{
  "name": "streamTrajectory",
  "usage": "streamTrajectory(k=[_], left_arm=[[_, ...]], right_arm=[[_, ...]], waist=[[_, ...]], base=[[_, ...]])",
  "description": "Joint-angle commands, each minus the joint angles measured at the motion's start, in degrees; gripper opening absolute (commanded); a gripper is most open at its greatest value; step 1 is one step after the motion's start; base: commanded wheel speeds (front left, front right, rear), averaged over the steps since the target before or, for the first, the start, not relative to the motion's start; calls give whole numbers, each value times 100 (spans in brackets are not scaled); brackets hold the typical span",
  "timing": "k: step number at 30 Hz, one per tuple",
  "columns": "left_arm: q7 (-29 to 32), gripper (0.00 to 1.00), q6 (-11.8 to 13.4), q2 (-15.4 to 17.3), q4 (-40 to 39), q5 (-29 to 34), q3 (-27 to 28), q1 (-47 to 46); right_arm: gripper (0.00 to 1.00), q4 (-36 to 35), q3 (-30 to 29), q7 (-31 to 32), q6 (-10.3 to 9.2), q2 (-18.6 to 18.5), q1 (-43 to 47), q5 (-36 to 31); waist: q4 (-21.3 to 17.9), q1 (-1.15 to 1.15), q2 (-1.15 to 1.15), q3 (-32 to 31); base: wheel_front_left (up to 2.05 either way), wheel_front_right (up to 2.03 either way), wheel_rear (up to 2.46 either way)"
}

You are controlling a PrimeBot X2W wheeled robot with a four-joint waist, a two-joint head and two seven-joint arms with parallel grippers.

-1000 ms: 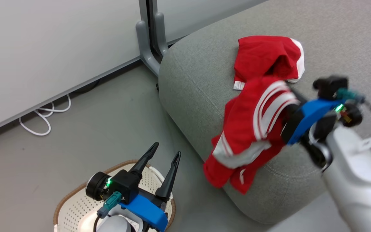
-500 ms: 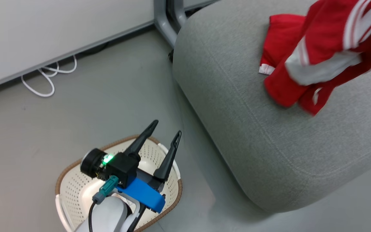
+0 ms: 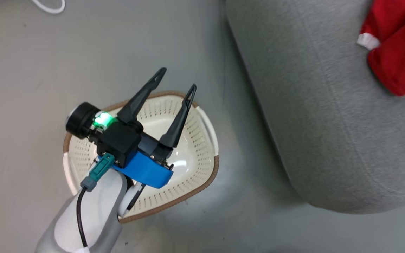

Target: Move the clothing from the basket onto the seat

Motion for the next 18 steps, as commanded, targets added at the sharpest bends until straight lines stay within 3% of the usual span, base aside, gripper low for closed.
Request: streamTrajectory(k=[1,10,17,18], left_arm=[[-17,100,-15,62,-71,63,-4,-161],[-17,100,-15,180,-289,202,42,-336],[-17,100,-15,143,-286,247,-8,-347],[-17,100,-15,137,-278,243,-13,-351]], right_arm=[[0,99,-93,-57,2,86,185,-65],[0,672,-301,-517,1,569,366,-251],[2,1036,-332,-708,1,668,221,-413],[36,1075,-317,-737,1,657,213,-434]], waist=[[367,-1,0,556],[452,-1,0,1059],[473,-1,0,1123],[474,-1,0,1121]], base=[[0,0,0],[0,0,0],[0,0,0],[0,0,0]])
